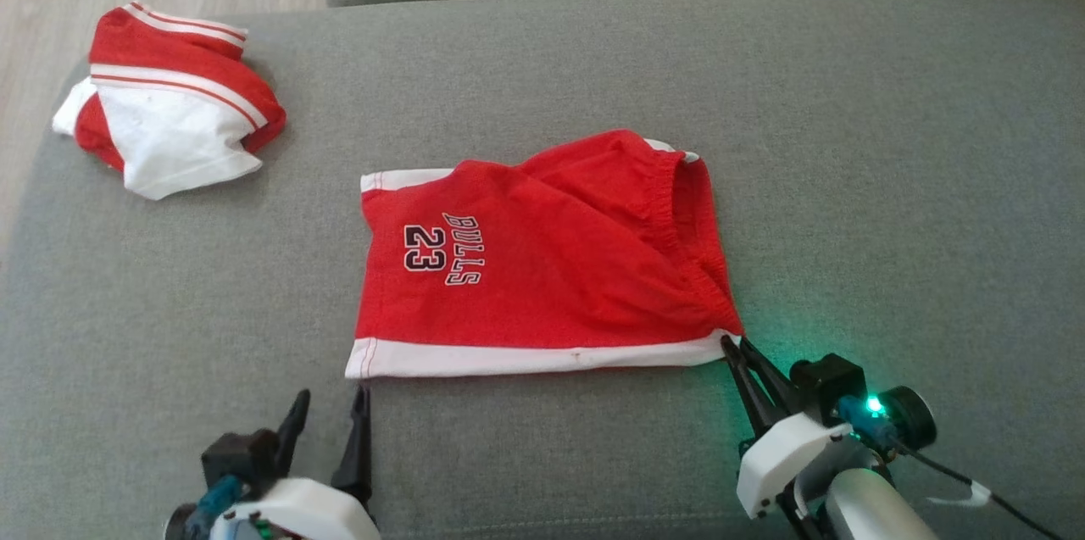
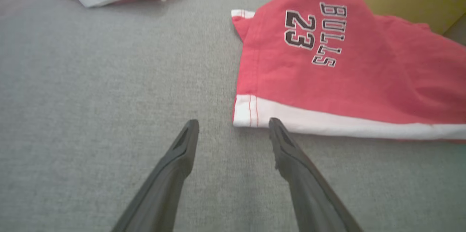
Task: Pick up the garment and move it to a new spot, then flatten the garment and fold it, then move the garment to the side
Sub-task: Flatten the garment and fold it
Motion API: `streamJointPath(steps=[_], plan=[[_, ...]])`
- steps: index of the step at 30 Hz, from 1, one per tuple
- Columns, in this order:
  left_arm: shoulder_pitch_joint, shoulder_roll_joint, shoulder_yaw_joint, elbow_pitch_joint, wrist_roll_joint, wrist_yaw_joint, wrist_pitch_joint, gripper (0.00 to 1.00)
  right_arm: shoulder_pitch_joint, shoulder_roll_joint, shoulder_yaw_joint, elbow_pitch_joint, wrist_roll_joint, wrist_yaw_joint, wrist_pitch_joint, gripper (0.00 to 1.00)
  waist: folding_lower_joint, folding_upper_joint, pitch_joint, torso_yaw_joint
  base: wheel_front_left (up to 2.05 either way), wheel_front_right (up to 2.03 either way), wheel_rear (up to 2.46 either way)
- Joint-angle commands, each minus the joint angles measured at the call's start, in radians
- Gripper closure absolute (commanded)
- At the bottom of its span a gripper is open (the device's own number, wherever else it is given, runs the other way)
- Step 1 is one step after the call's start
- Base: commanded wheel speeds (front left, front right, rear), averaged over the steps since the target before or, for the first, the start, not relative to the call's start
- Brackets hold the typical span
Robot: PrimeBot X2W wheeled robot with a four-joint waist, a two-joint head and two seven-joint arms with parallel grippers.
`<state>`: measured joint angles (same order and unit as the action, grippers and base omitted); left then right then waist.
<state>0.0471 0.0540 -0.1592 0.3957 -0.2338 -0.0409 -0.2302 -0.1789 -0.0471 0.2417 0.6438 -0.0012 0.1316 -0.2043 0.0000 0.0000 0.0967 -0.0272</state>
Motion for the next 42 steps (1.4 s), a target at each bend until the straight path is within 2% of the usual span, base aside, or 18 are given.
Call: streamJointPath(steps=[1, 9, 17, 18, 19, 21, 22, 23, 26, 32, 34, 35, 42], plan=[[-0.061, -0.003, 0.019, -0.016, -0.008, -0.005, -0.005, 0.00, -0.037, -0.003, 0.012, -0.023, -0.005, -0.001, -0.014, 1.00, 0.0000, 0.0000, 0.006, -0.005, 0.00, 0.00, 0.00], [-0.132, -0.004, 0.005, 0.054, -0.073, -0.023, -0.017, 0.00, -0.048, -0.003, 0.009, -0.023, -0.003, -0.001, -0.022, 1.00, 0.0000, 0.0000, 0.036, -0.020, 0.00, 0.00, 0.00], [-0.183, -0.004, -0.024, 0.153, -0.082, -0.029, -0.009, 0.00, -0.058, -0.003, 0.022, -0.018, 0.009, -0.001, -0.029, 1.00, 0.0000, 0.0000, 0.055, -0.030, 0.00, 0.00, 0.00], [-0.187, -0.004, -0.028, 0.161, -0.081, -0.031, -0.008, 0.04, -0.060, -0.003, 0.024, -0.018, 0.011, -0.001, -0.030, 1.00, 0.0000, 0.0000, 0.056, -0.030, 0.00, 0.00, 0.00], [-0.190, -0.004, -0.032, 0.167, -0.082, -0.033, -0.007, 0.18, -0.061, -0.003, 0.024, -0.017, 0.012, -0.001, -0.031, 1.00, 0.0000, 0.0000, 0.057, -0.031, 0.00, 0.00, 0.00], [-0.195, -0.002, -0.038, 0.175, -0.080, -0.035, -0.008, 0.40, -0.062, -0.003, 0.024, -0.015, 0.014, -0.001, -0.033, 1.00, 0.0000, 0.0000, 0.059, -0.032, 0.00, 0.00, 0.00], [-0.195, -0.002, -0.038, 0.175, -0.080, -0.035, -0.008, 0.40, -0.062, -0.003, 0.024, -0.015, 0.014, -0.001, -0.033, 1.00, 0.0000, 0.0000, 0.059, -0.032, 0.00, 0.00, 0.00], [-0.196, 0.001, -0.044, 0.178, -0.075, -0.035, -0.008, 0.51, -0.063, -0.003, 0.024, -0.014, 0.015, -0.001, -0.033, 1.00, 0.0000, 0.0000, 0.059, -0.032, 0.00, 0.00, 0.00], [-0.197, 0.002, -0.054, 0.181, -0.070, -0.035, -0.009, 0.67, -0.064, -0.003, 0.024, -0.011, 0.017, -0.001, -0.036, 1.00, 0.0000, 0.0000, 0.061, -0.033, 0.00, 0.00, 0.00], [-0.185, 0.004, -0.069, 0.180, -0.075, -0.035, 0.022, 0.78, -0.068, -0.003, 0.026, -0.005, 0.024, -0.001, -0.040, 1.00, 0.0000, 0.0000, 0.062, -0.035, 0.00, 0.00, 0.00], [-0.180, 0.005, -0.071, 0.175, -0.077, -0.034, 0.029, 0.90, -0.070, -0.003, 0.028, -0.003, 0.027, -0.001, -0.041, 1.00, 0.0000, 0.0000, 0.062, -0.035, 0.00, 0.00, 0.00], [-0.177, 0.006, -0.072, 0.171, -0.079, -0.034, 0.031, 1.00, -0.071, -0.003, 0.028, -0.002, 0.028, -0.001, -0.041, 1.00, 0.0000, 0.0000, 0.062, -0.035, 0.00, 0.00, 0.00], [-0.158, 0.013, -0.064, 0.092, -0.090, -0.028, 0.012, 1.00, -0.078, -0.003, 0.019, -0.024, 0.036, -0.001, -0.049, 1.00, 0.0000, 0.0000, 0.045, -0.034, 0.00, 0.00, 0.00]])
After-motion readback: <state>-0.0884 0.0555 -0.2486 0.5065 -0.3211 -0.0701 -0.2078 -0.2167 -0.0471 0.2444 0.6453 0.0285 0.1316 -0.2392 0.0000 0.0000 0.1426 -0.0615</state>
